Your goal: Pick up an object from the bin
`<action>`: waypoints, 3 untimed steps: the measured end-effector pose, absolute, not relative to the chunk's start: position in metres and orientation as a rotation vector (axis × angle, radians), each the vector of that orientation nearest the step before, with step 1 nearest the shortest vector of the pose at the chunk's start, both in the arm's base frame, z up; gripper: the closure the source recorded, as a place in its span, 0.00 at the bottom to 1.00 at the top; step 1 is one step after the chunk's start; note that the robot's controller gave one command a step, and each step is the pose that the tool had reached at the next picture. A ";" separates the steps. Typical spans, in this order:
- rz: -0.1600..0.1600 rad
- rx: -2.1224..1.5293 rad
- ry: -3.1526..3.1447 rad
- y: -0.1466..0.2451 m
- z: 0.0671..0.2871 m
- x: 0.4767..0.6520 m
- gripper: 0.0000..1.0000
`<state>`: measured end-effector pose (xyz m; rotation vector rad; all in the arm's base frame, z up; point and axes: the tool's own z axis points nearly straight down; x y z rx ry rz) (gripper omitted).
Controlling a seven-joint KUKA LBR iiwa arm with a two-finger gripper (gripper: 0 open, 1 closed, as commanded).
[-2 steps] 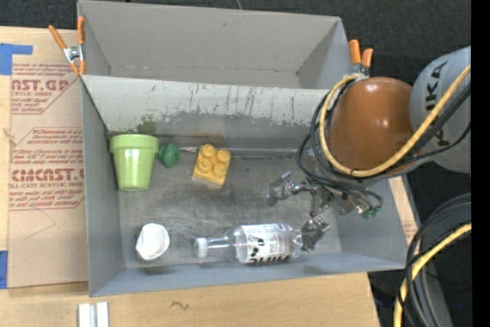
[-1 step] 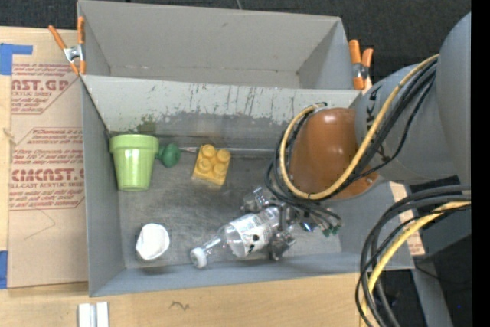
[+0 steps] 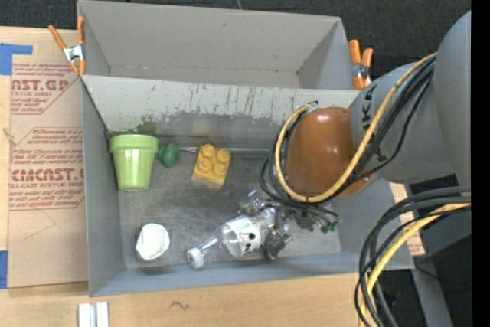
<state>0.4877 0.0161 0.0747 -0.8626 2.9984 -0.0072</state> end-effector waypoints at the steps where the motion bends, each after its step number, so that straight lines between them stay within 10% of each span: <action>1: -0.007 -0.882 2.992 0.016 0.075 0.488 1.00; 3: -0.004 -0.886 3.000 0.016 0.080 0.488 1.00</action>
Offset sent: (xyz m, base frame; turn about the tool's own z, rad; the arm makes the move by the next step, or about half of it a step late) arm 0.0000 -0.0002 0.0095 0.0001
